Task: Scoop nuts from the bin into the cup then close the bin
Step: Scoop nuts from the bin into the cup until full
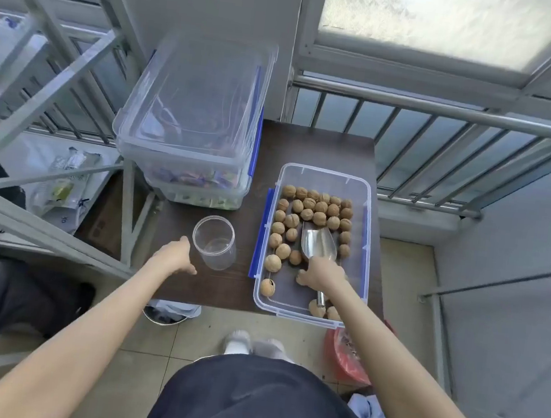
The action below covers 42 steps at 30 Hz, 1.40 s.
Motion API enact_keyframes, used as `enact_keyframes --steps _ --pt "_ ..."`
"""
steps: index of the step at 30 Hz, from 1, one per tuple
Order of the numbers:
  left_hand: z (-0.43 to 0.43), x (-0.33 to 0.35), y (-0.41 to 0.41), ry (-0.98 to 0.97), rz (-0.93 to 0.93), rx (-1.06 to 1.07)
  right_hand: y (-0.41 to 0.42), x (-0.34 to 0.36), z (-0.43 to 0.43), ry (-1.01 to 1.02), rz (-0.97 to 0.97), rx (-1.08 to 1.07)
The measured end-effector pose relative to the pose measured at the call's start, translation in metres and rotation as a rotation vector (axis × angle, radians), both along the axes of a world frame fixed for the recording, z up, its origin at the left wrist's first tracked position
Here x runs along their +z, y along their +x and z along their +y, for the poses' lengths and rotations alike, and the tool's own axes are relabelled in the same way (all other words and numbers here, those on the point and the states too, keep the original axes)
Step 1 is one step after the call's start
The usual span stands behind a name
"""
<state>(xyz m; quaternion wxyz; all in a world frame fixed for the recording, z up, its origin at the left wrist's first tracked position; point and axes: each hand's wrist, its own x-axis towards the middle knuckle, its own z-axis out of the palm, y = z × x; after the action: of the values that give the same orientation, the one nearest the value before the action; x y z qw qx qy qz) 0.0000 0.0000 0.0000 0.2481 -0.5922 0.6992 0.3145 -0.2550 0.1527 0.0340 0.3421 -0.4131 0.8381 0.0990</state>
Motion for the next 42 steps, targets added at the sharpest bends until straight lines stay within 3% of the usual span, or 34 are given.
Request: enact_keyframes --steps 7,11,20,27,35,42 --pt "0.001 -0.02 -0.009 -0.018 0.485 0.192 -0.004 -0.03 0.006 0.179 0.024 -0.168" --pt "0.003 -0.028 -0.021 -0.011 0.648 0.251 -0.006 -0.042 0.009 0.163 0.026 -0.266" --pt "0.008 -0.029 -0.039 -0.034 0.717 0.208 -0.011 -0.046 0.007 0.07 -0.07 -0.264" --pt "0.011 -0.025 -0.034 -0.058 0.727 0.184 -0.042 -0.001 0.028 0.055 0.038 -0.026" --pt "0.033 -0.016 -0.032 -0.055 0.842 0.107 -0.078 0.046 0.051 0.262 0.24 0.303" --pt "0.044 -0.013 -0.039 -0.065 0.869 0.145 -0.035 0.037 0.059 0.243 0.082 0.338"
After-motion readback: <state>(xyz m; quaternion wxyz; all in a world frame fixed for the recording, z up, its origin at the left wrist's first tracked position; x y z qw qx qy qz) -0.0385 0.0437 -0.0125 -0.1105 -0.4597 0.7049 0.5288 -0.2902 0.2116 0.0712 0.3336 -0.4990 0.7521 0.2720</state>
